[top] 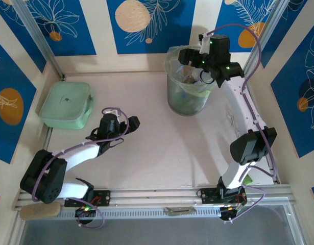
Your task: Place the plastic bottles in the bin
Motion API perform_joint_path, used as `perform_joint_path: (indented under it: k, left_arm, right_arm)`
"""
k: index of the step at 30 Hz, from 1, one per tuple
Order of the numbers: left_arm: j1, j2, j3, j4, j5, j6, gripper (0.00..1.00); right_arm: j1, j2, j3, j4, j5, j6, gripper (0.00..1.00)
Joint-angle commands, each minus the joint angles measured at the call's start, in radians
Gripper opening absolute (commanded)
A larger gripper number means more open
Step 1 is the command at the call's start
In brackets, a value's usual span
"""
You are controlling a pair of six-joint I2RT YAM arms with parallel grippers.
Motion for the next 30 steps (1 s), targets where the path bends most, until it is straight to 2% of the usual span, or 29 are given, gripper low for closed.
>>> perform_joint_path:
  k: [1, 8, 14, 17, 24, 30]
  left_arm:
    - [0.006, 0.015, 0.026, 0.017, 0.026, 0.003, 0.99]
    - [0.006, 0.003, 0.014, 0.021, 0.032, -0.008, 0.99]
    - [0.006, -0.067, -0.013, -0.035, -0.011, 0.006, 0.99]
    - [0.006, -0.097, -0.015, -0.069, -0.037, 0.027, 0.99]
    - [0.014, -0.137, -0.004, -0.118, -0.1, 0.074, 0.99]
    - [0.054, -0.188, 0.013, -0.178, -0.198, 0.153, 0.99]
  right_arm:
    - [0.011, -0.038, -0.067, 0.081, -0.108, 0.067, 0.85]
    - [0.009, 0.041, -0.071, 0.104, -0.156, 0.122, 0.85]
    - [-0.028, 0.122, -0.03, 0.075, -0.095, 0.166, 0.85]
    - [-0.052, 0.139, -0.015, 0.078, -0.137, 0.193, 0.85]
    - [-0.046, 0.039, -0.049, 0.129, -0.172, 0.154, 0.86]
    - [-0.062, -0.163, -0.232, 0.156, -0.047, 0.098, 0.88]
